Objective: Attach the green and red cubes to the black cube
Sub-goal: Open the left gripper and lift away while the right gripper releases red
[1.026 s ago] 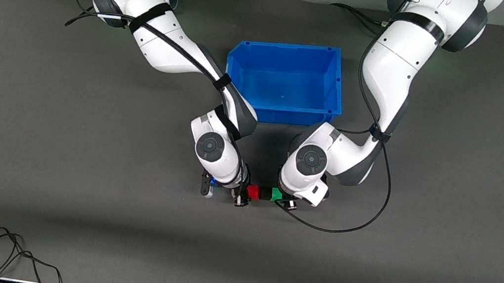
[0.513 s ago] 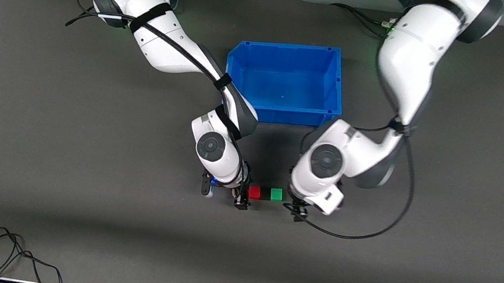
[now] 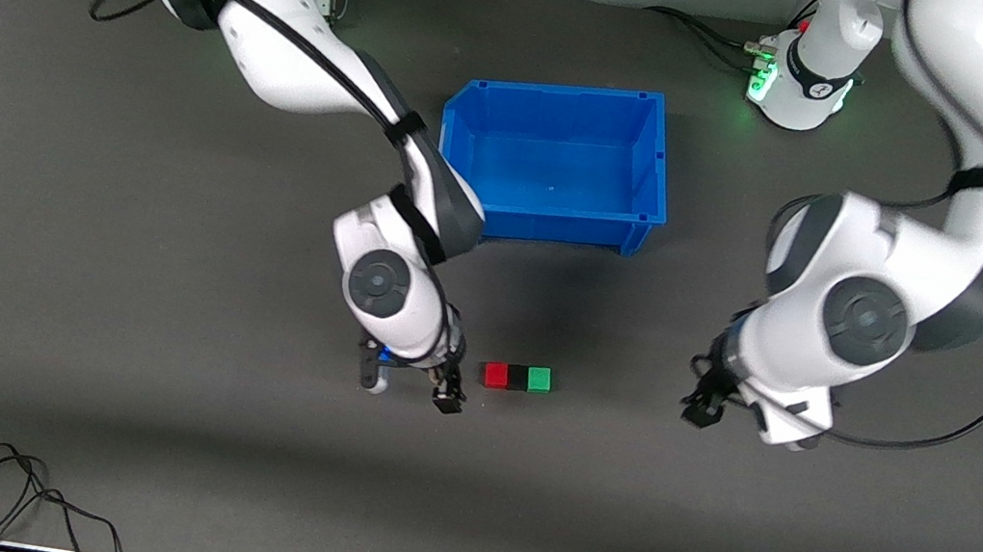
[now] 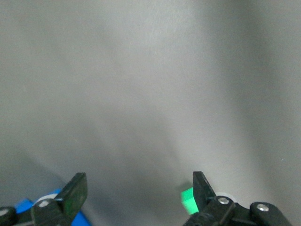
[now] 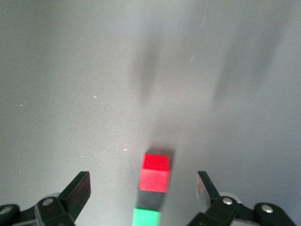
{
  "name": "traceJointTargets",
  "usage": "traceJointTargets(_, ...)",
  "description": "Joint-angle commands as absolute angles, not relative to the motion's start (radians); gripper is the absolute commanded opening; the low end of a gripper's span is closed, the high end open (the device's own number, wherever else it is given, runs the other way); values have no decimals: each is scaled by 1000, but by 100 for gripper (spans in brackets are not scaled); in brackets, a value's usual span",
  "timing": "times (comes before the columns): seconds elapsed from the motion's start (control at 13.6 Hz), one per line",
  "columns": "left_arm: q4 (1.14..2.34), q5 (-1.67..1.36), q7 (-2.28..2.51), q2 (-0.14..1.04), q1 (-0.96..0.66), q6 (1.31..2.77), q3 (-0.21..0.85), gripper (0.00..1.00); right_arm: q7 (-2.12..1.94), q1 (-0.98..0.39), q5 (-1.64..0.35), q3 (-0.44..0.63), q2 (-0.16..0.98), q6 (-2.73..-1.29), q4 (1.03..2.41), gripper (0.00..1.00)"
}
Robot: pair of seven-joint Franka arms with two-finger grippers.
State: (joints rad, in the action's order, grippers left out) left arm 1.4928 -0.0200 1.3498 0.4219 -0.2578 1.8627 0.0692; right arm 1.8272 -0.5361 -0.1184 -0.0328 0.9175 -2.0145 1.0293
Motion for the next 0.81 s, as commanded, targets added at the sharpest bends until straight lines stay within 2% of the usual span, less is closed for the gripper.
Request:
traceJointTargets(0.0,1647,1,1110,283,-206,1850,72,100,1601,-483,-112,-37,780,-1808,1062,100)
traceJointTargets(0.29,1649,-9,592,115,-28,1620,74,100,1117,-378,-101,-29,593,-1480,1075,100)
traceJointTargets(0.44,1649,-9,448,42,38,1550,72,100,876,-306,-101,-12,504,-1347,1080,100)
traceJointTargets(0.73,1635,-8,246,-23,41,1509,75,100,405,-160,-97,32,327,-1249,1170,100)
